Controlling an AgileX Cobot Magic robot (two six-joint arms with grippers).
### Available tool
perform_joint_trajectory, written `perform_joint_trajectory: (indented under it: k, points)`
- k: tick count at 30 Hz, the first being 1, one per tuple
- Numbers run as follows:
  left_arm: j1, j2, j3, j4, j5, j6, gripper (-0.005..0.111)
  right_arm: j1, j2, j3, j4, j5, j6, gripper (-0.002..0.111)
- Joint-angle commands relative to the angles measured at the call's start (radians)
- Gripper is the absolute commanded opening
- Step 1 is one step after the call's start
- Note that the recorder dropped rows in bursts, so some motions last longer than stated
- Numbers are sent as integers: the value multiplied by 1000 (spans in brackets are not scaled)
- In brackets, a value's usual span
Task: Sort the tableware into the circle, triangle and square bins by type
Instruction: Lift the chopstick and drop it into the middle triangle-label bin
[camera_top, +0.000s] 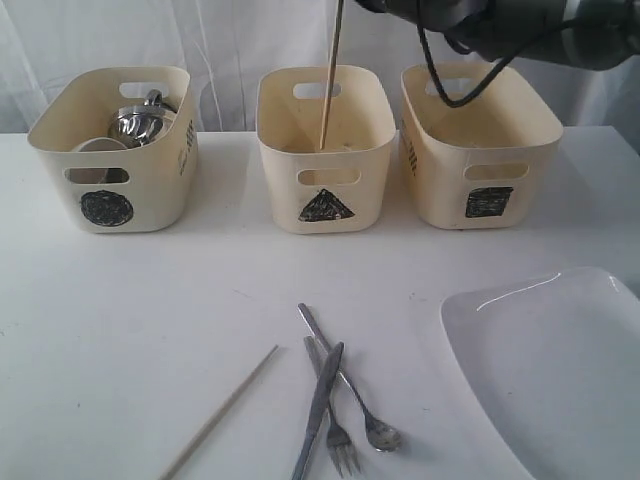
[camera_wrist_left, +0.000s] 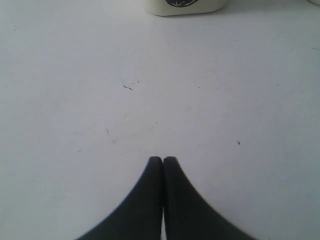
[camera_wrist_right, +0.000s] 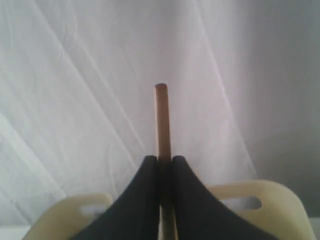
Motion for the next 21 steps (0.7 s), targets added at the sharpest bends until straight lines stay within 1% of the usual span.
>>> perform_joint_trajectory:
  k: [1, 4, 8, 10, 11, 13, 17, 19, 21]
  points:
    - [-5, -4, 8, -9, 16, 0, 0, -11, 76, -4, 6, -259, 68, 0]
    - [-5, -4, 8, -9, 16, 0, 0, -11, 130, -4, 2, -393, 92, 0]
    - [-5, -4, 8, -9, 16, 0, 0, -11, 219, -4, -5, -506, 92, 0]
    - [-5, -4, 8, -9, 16, 0, 0, -11, 250, -4, -48, -500, 90, 0]
    - [-5, -4, 8, -9, 16, 0, 0, -11, 257, -4, -60, -465, 90, 2]
    - [-5, -4, 8, -9, 16, 0, 0, -11, 265, -4, -79, -412, 90, 10]
    - [-5, -4, 8, -9, 16, 0, 0, -11, 267, -4, -93, -389, 90, 36]
    - [-5, -4, 8, -9, 16, 0, 0, -11, 263, -4, -93, -387, 90, 42]
    - [-5, -4, 8, -9, 16, 0, 0, -11, 254, -4, -93, -367, 90, 43]
